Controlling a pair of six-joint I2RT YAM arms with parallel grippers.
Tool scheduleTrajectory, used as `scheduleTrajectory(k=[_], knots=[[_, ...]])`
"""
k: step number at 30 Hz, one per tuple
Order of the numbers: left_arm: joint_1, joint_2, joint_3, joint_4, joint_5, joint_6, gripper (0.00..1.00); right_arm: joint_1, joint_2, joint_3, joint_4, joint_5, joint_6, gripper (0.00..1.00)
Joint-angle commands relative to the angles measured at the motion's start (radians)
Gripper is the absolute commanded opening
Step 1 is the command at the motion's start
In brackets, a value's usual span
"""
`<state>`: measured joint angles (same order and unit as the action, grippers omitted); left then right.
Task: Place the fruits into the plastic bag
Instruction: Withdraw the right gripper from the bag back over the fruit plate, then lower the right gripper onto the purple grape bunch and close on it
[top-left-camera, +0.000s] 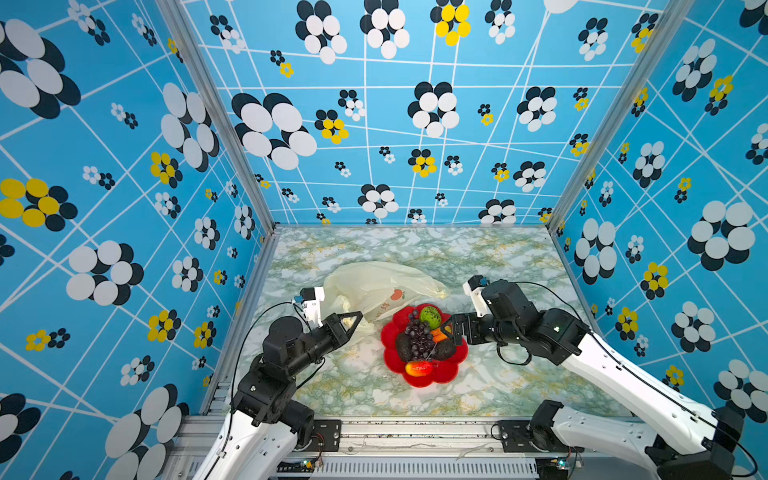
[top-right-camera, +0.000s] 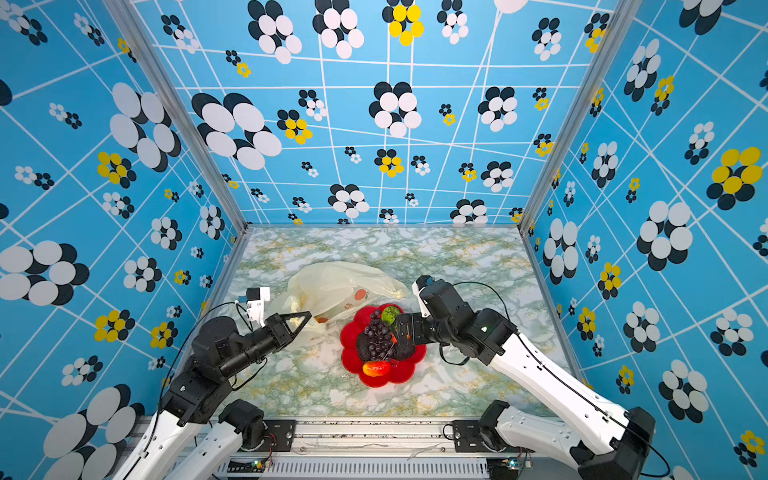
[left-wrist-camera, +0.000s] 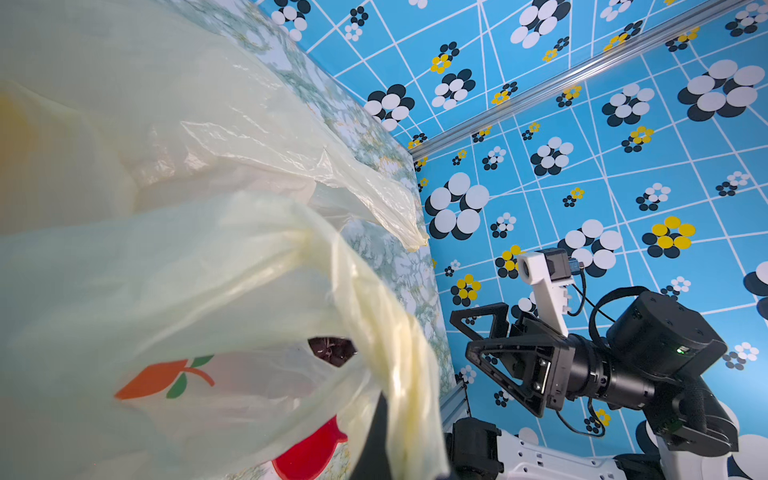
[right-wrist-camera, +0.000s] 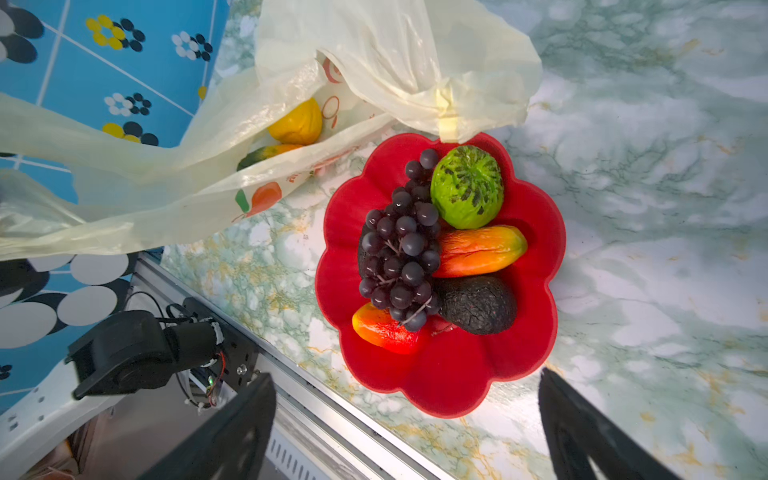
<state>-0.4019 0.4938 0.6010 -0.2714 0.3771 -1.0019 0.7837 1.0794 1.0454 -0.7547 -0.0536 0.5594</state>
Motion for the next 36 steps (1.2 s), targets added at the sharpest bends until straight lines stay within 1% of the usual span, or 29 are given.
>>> scheduleTrajectory(k=[1,4,8,10,14,19,20,22,27,32,36], knots=[[-0.008,0.021,0.0,-0.029,-0.011,0.022,0.0,0.018,0.052,-0.013,-0.034,-0.01,-0.065,0.99],[-0.008,0.025,0.001,-0.046,-0.027,0.019,0.0,0.032,0.087,-0.031,-0.005,-0.016,-0.081,0.99],[-0.009,0.02,0.0,-0.072,-0.063,0.006,0.0,0.058,0.133,-0.068,0.093,-0.065,-0.083,0.98],[-0.009,0.017,-0.004,-0.083,-0.081,0.006,0.0,0.067,0.169,-0.071,0.126,-0.071,-0.092,0.97],[-0.011,0.006,-0.008,-0.095,-0.104,-0.001,0.0,0.07,0.248,-0.041,0.16,-0.079,-0.122,0.95],[-0.012,-0.019,-0.015,-0.107,-0.138,-0.023,0.0,0.07,0.363,0.033,0.131,-0.092,-0.178,0.93],[-0.012,-0.023,-0.017,-0.109,-0.142,-0.023,0.0,0.07,0.387,0.043,0.138,-0.105,-0.179,0.92],[-0.013,-0.025,-0.015,-0.11,-0.14,-0.021,0.0,0.07,0.435,0.062,0.151,-0.13,-0.169,0.88],[-0.011,-0.002,0.018,-0.129,-0.104,0.009,0.0,0.071,0.537,0.116,0.154,-0.131,-0.137,0.83],[-0.011,0.017,0.069,-0.187,-0.07,0.057,0.0,0.071,0.59,0.166,0.128,-0.095,-0.095,0.82],[-0.009,0.012,0.09,-0.197,-0.074,0.084,0.0,0.071,0.634,0.207,0.104,-0.08,-0.09,0.82]])
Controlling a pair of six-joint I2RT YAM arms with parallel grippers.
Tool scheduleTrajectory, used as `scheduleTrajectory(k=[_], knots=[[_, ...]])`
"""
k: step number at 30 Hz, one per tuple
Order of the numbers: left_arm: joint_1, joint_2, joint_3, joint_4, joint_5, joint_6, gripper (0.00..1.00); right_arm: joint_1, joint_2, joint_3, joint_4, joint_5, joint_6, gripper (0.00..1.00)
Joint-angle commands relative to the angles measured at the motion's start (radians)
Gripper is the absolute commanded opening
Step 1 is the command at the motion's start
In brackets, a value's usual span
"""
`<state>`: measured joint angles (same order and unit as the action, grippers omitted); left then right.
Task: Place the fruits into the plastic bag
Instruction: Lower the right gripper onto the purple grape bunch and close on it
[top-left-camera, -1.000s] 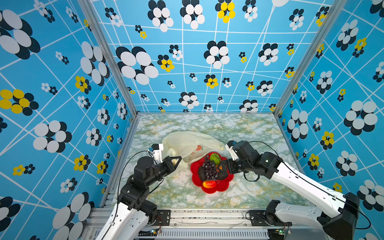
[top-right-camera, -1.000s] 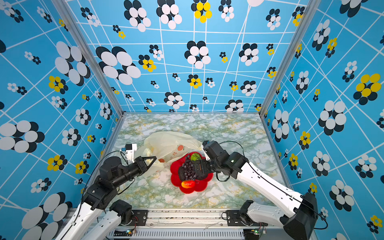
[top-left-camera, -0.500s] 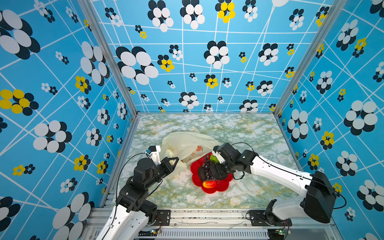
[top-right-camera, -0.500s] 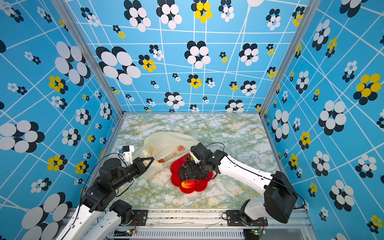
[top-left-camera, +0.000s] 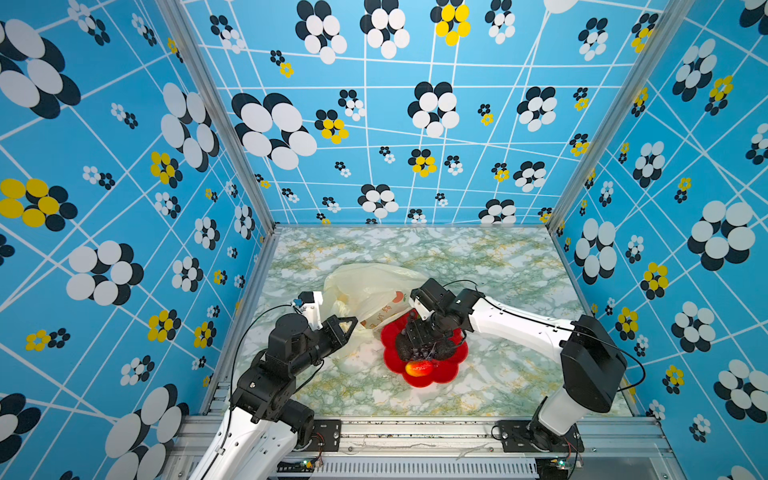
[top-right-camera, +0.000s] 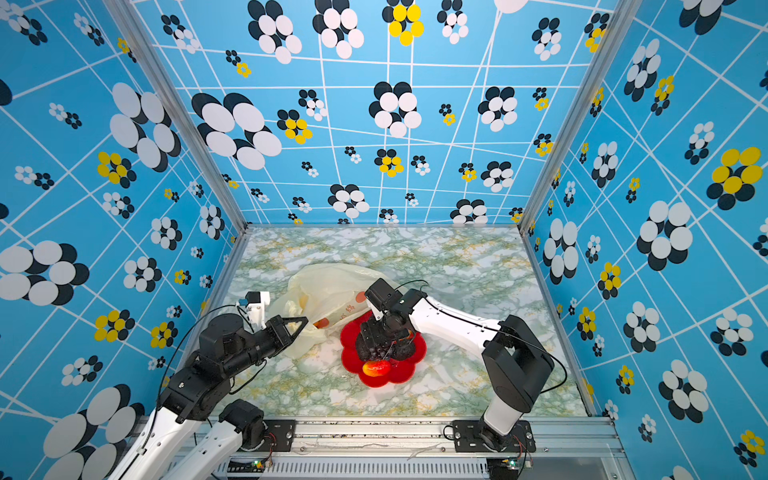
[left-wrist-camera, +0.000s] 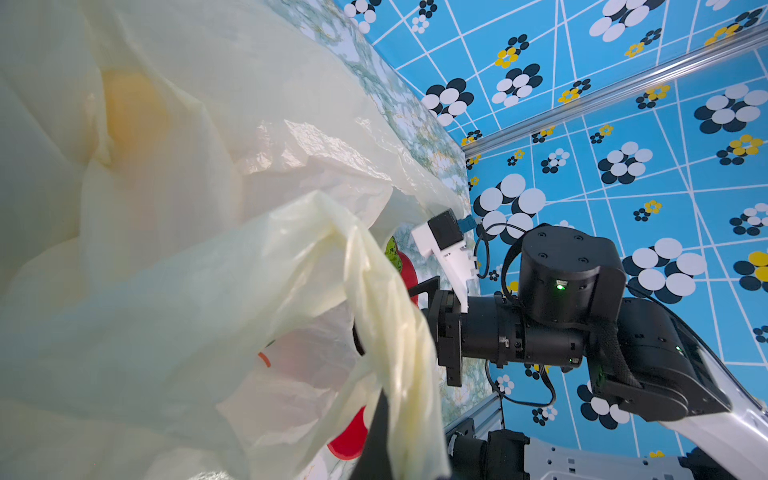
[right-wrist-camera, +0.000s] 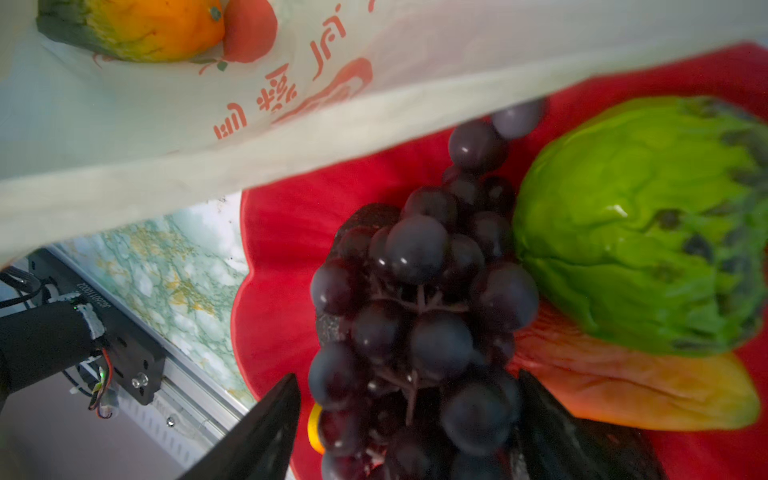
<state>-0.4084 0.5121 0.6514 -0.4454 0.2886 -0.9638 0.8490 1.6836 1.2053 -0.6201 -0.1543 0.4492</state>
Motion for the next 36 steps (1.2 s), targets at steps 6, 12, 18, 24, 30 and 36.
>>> scheduleTrajectory(k=[6,12,18,24,30,36], knots=[[-0.002,-0.013,0.042,0.003,0.009,0.045,0.0,0.004,0.078,0.097,-0.094,0.043,-0.008,0.8],[-0.001,0.001,0.043,0.024,-0.002,0.049,0.0,0.005,0.106,0.106,-0.098,0.045,-0.029,0.66],[0.0,0.042,0.051,0.056,0.004,0.049,0.0,0.006,0.106,0.096,-0.078,0.038,-0.049,0.49],[0.0,0.062,0.062,0.066,0.008,0.048,0.0,0.004,0.104,0.079,-0.062,0.024,-0.069,0.55],[0.0,0.056,0.06,0.055,0.003,0.046,0.0,-0.001,0.117,0.058,-0.037,0.017,-0.079,0.63],[0.0,0.055,0.045,0.067,0.003,0.028,0.0,-0.002,0.143,0.062,-0.036,0.004,-0.093,0.61]])
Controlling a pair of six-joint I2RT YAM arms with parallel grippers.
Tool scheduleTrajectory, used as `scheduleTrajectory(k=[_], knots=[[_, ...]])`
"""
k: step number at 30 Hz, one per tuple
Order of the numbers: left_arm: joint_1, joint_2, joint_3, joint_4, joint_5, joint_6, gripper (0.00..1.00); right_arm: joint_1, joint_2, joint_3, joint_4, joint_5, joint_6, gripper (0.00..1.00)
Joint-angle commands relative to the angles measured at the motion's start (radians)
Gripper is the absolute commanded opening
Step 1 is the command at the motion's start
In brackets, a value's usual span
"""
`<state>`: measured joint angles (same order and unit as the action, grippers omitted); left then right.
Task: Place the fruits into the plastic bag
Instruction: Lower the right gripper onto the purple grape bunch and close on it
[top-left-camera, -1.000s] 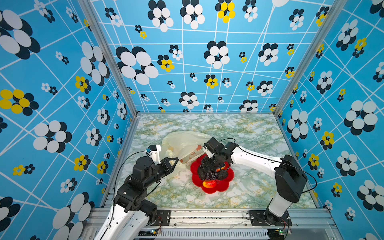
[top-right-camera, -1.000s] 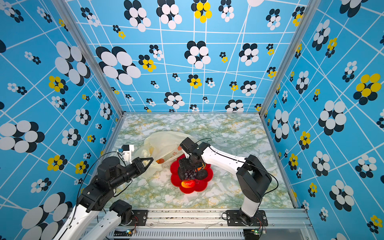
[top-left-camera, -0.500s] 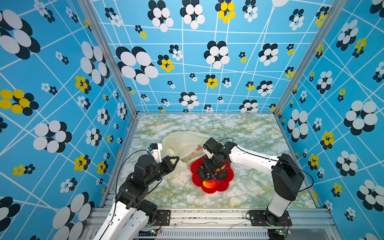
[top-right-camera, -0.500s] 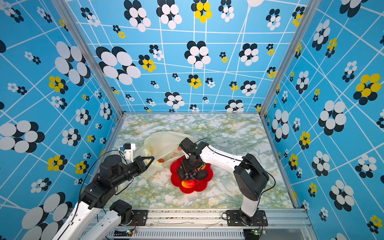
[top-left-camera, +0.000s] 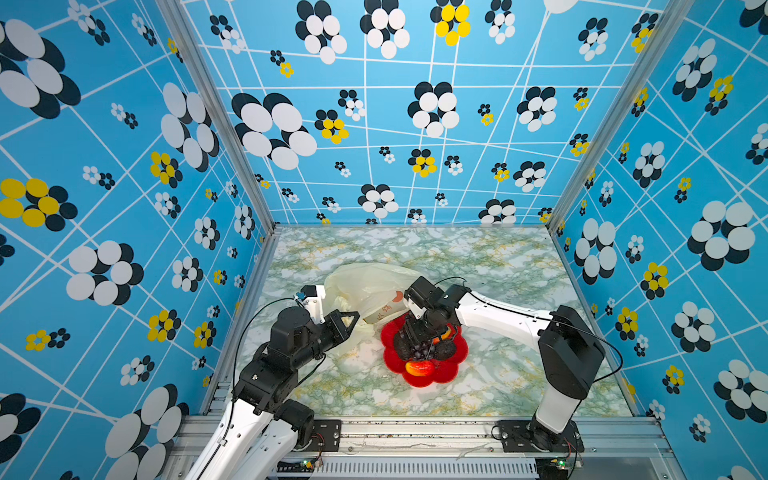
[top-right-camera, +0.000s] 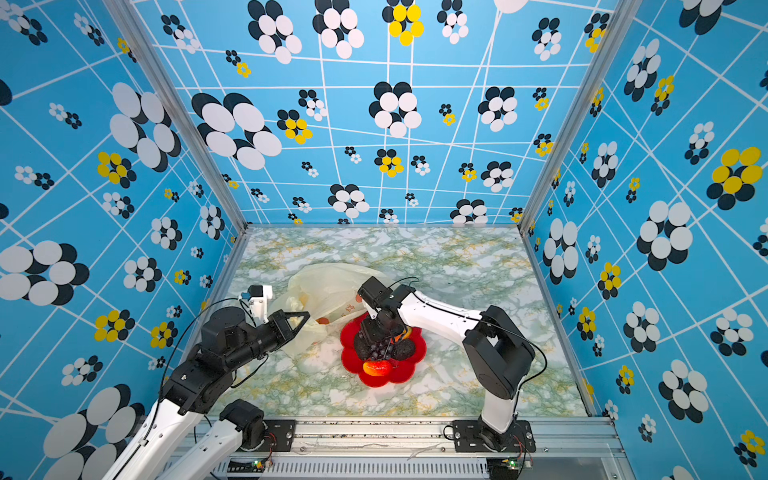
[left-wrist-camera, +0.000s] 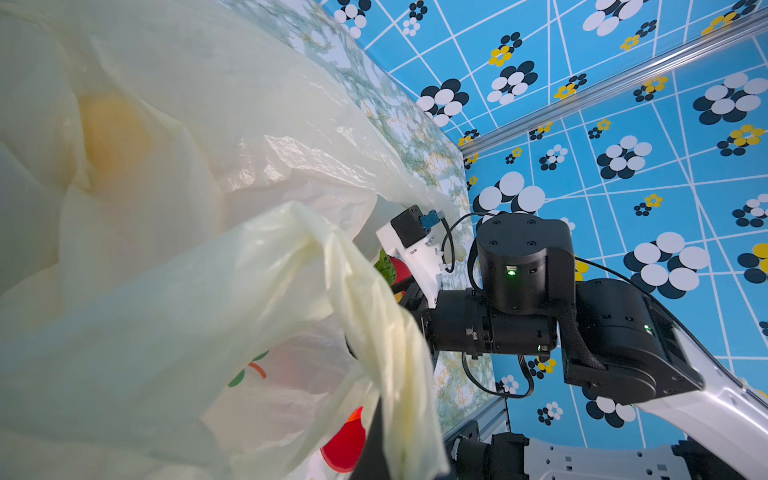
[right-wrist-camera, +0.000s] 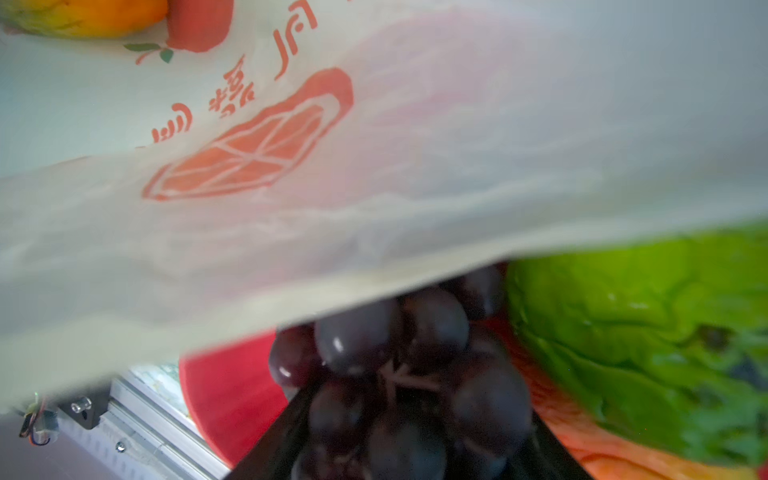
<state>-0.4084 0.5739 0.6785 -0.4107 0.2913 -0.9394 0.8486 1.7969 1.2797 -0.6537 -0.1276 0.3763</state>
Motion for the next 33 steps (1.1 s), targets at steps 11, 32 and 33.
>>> scheduleTrajectory(k=[11,32,33], knots=[[0.0,-0.003,0.016,0.038,0.001,-0.005,0.0,-0.006,-0.09,-0.093,0.102,0.024,0.001,0.31],[0.0,0.042,0.024,0.003,-0.012,0.005,0.0,-0.012,-0.354,-0.319,0.398,0.037,-0.044,0.06],[0.0,0.043,0.025,0.004,-0.012,0.007,0.0,-0.014,-0.369,-0.317,0.395,0.041,-0.055,0.06]])
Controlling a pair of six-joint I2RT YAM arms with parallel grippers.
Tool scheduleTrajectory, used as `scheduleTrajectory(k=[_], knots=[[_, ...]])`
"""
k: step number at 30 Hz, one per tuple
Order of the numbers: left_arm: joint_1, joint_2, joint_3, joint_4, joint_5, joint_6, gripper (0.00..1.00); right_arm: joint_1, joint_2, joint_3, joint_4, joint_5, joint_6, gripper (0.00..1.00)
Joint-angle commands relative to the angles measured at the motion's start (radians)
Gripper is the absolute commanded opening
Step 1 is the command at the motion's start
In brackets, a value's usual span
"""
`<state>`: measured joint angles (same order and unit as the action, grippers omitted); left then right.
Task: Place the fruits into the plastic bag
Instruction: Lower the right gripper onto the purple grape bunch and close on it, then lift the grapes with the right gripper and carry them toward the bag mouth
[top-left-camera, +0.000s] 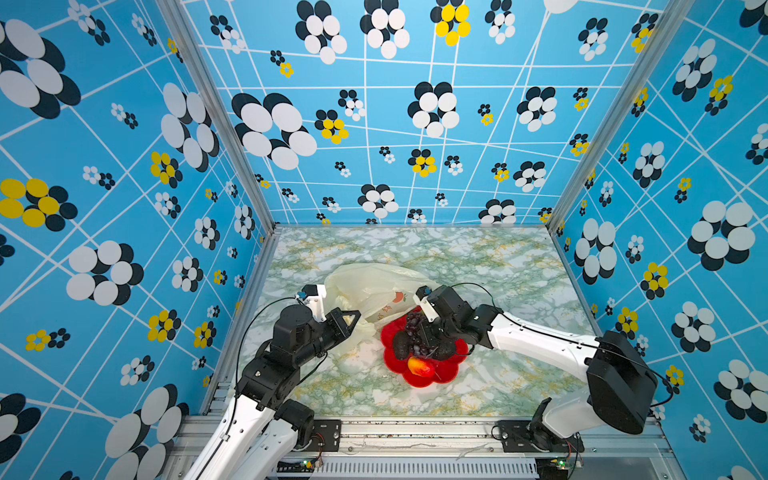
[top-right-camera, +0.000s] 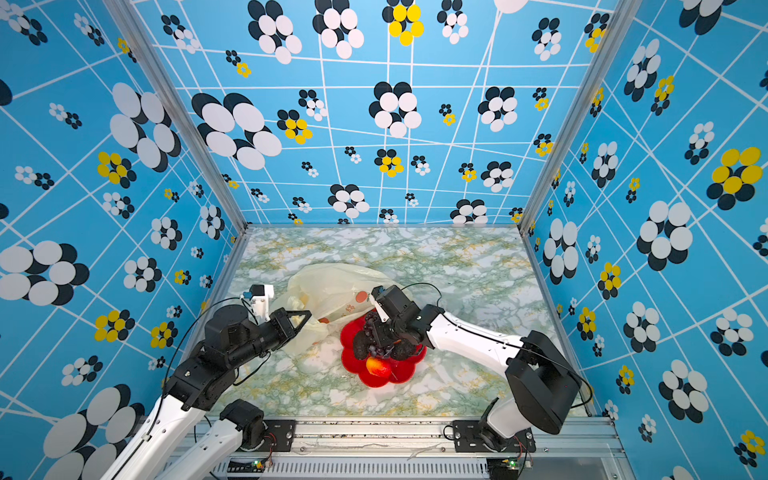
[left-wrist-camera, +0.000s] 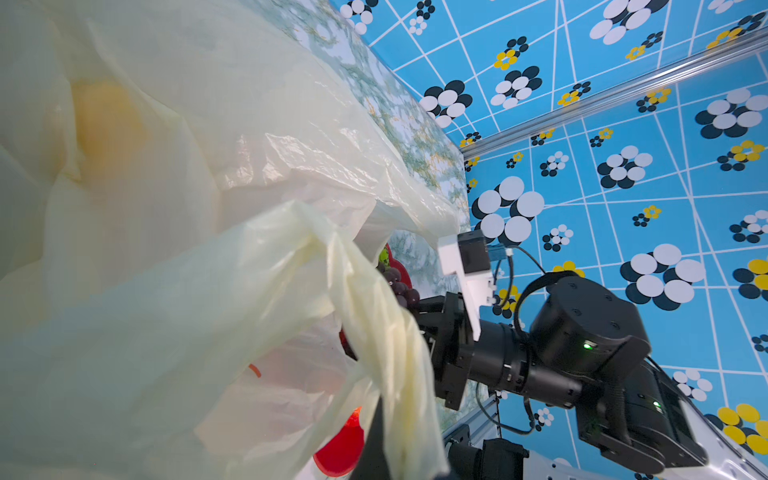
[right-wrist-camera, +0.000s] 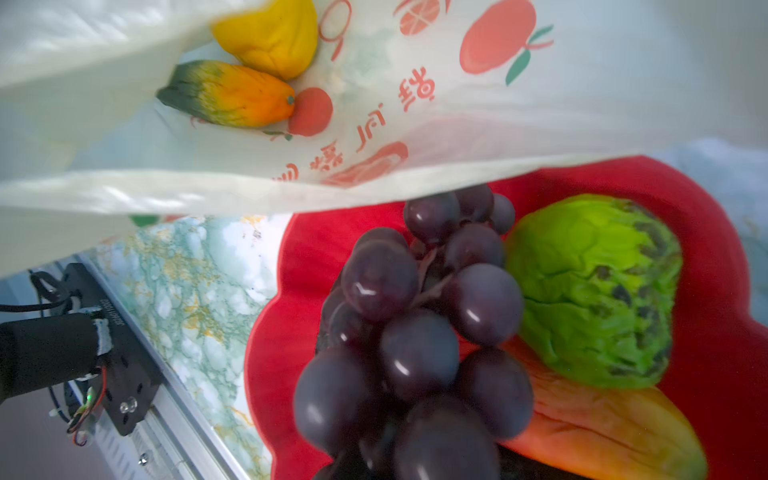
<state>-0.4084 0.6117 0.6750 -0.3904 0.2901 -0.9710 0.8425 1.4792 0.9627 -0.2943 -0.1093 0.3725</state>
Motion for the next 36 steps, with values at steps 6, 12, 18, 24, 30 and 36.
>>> scheduleTrajectory(k=[6,12,18,24,30,36], knots=[[-0.001,0.004,0.059,-0.043,-0.023,0.071,0.0,-0.011,-0.151,-0.004,0.038,0.036,-0.062,0.06],[0.0,0.005,0.06,-0.032,-0.003,0.077,0.0,-0.012,-0.258,0.0,0.061,0.055,-0.032,0.05],[0.0,0.014,0.051,0.004,0.019,0.067,0.0,-0.012,-0.329,0.032,0.141,0.091,-0.02,0.07],[0.0,0.028,0.046,0.035,0.039,0.063,0.0,-0.011,-0.304,0.112,0.184,0.099,-0.048,0.07],[0.0,0.041,0.044,0.056,0.058,0.057,0.0,-0.012,-0.206,0.17,0.235,0.071,-0.06,0.07],[-0.002,0.04,0.053,0.067,0.067,0.051,0.0,-0.011,-0.09,0.219,0.269,0.009,-0.042,0.06]])
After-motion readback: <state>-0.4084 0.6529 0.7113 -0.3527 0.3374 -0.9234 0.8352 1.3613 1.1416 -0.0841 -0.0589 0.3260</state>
